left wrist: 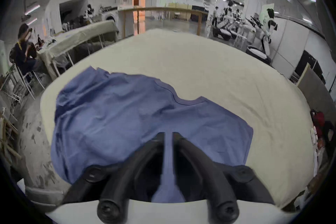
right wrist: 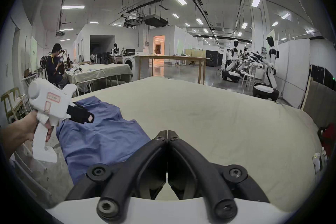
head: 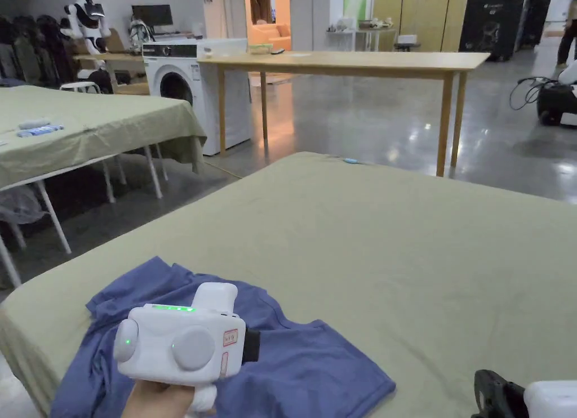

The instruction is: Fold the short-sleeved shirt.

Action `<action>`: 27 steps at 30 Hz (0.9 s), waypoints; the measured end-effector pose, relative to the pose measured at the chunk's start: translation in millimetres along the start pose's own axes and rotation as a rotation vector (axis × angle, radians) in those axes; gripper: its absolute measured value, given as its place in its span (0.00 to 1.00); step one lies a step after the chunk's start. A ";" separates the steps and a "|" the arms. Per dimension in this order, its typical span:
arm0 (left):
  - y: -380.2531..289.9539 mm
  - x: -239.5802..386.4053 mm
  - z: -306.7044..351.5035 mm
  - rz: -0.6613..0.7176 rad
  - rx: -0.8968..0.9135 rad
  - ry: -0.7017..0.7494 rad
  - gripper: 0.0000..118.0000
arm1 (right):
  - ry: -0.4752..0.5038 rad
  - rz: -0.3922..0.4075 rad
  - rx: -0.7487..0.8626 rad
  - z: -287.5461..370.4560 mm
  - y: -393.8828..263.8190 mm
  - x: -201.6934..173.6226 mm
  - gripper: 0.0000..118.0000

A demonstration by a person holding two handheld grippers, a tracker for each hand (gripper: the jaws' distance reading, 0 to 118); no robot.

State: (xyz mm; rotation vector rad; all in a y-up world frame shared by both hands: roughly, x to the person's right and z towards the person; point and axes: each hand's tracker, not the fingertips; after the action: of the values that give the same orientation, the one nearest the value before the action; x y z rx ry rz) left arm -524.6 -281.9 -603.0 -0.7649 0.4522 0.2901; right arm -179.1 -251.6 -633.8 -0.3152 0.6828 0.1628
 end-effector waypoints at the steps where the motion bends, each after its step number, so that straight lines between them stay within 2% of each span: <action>1: 2.1 1.3 -5.1 -0.003 -0.014 0.007 0.93 | -0.004 -0.003 -0.007 -0.6 -2.7 1.8 0.00; 2: 3.4 1.3 -13.1 -0.019 -0.062 0.030 0.96 | -0.004 -0.008 -0.016 -1.4 -5.8 4.3 0.00; 4: 4.3 3.5 -18.6 -0.038 -0.055 0.017 0.95 | -0.006 -0.023 -0.031 -2.4 -11.4 9.1 0.00; 10: -13.5 16.1 -51.7 -0.153 -0.267 0.019 0.93 | -0.022 -0.072 -0.069 2.5 -23.3 21.8 0.00; 12: -22.8 22.2 -60.3 -0.179 -0.291 0.030 0.80 | -0.035 -0.076 -0.079 7.3 -25.8 27.8 0.00; 14: -23.4 30.0 -56.0 -0.211 -0.245 0.055 0.77 | -0.048 -0.083 -0.083 16.4 -29.0 35.6 0.00; 15: -21.3 30.9 -52.9 -0.205 -0.246 0.036 0.70 | -0.059 -0.087 -0.086 19.5 -29.2 39.9 0.00; 16: -19.8 32.4 -48.5 -0.195 -0.210 0.010 0.56 | -0.065 -0.093 -0.084 24.7 -29.8 45.2 0.00; 17: -19.7 33.5 -43.2 -0.205 -0.195 0.021 0.22 | -0.077 -0.102 -0.083 30.1 -30.2 50.7 0.00; 18: -17.9 35.9 -40.6 -0.224 -0.156 0.057 0.00 | -0.089 -0.111 -0.082 35.0 -30.0 55.8 0.00; 19: -15.4 36.7 -37.6 -0.235 -0.113 0.116 0.00 | -0.099 -0.122 -0.078 40.8 -29.6 61.9 0.00; 21: -11.6 39.3 -29.9 -0.240 -0.157 0.060 0.00 | -0.122 -0.135 -0.070 54.6 -29.4 73.7 0.00; 23: -3.5 49.9 -15.3 -0.294 -0.105 0.088 0.00 | -0.151 -0.144 -0.062 68.1 -30.0 86.5 0.00; 27: 20.7 78.7 22.9 -0.296 -0.033 0.033 0.00 | -0.198 -0.173 -0.048 95.9 -33.2 109.8 0.00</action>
State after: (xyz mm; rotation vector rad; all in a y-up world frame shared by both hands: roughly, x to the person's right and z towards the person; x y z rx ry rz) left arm -458.4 -244.2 -639.6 -0.8576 0.3596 0.0089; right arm -29.9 -245.5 -626.5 -0.3972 0.4542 0.0449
